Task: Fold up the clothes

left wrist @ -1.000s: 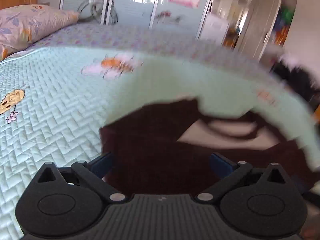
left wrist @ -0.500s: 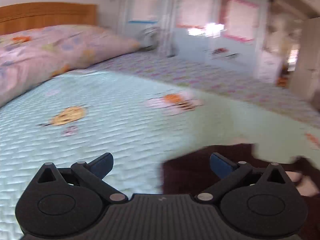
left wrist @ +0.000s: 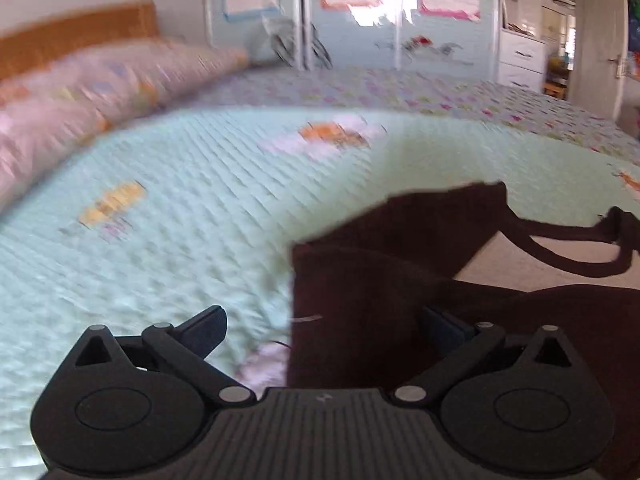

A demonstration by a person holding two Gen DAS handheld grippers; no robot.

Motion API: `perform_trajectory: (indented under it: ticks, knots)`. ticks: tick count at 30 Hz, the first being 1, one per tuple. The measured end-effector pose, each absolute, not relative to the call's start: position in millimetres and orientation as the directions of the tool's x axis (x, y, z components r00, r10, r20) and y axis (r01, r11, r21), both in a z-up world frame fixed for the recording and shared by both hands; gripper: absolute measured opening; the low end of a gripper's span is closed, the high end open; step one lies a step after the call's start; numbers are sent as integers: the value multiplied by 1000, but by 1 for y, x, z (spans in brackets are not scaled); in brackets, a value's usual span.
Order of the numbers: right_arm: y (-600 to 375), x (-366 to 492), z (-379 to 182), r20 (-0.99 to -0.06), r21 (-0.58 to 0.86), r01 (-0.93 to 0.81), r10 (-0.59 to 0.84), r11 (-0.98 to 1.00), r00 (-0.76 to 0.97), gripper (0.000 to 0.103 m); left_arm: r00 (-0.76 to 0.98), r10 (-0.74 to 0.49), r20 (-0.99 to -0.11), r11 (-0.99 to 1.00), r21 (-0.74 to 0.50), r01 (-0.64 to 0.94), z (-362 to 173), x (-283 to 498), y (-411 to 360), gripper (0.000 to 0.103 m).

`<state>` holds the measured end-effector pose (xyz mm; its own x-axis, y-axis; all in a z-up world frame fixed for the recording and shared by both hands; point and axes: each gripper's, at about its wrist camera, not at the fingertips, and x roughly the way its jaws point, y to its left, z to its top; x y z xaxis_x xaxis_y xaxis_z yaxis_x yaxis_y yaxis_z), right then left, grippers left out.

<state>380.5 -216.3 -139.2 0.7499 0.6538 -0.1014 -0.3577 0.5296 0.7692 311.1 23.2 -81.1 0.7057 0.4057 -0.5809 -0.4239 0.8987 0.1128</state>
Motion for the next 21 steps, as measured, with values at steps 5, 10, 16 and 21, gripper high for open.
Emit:
perform_trajectory:
  ticks: [5,10,16,21]
  knots:
    - [-263,404,-186,-58,958,-137,643,250,764,57,688,311,-656,936,86,-341,-97,308,20,103]
    - [-269,404,-186,192,961,-277,674,19,713,103,693,272,-668,924,-19,-382,-92,302,33,103]
    - [-248,407,-167,162,927,-364,774,94,612,103,803,218,-555,966,7,-258,-73,283,-12,103]
    - [-270,413,-199,-95,969,-84,659,234,746,27,717,221,-661,956,2,-293,-101,308,1,103]
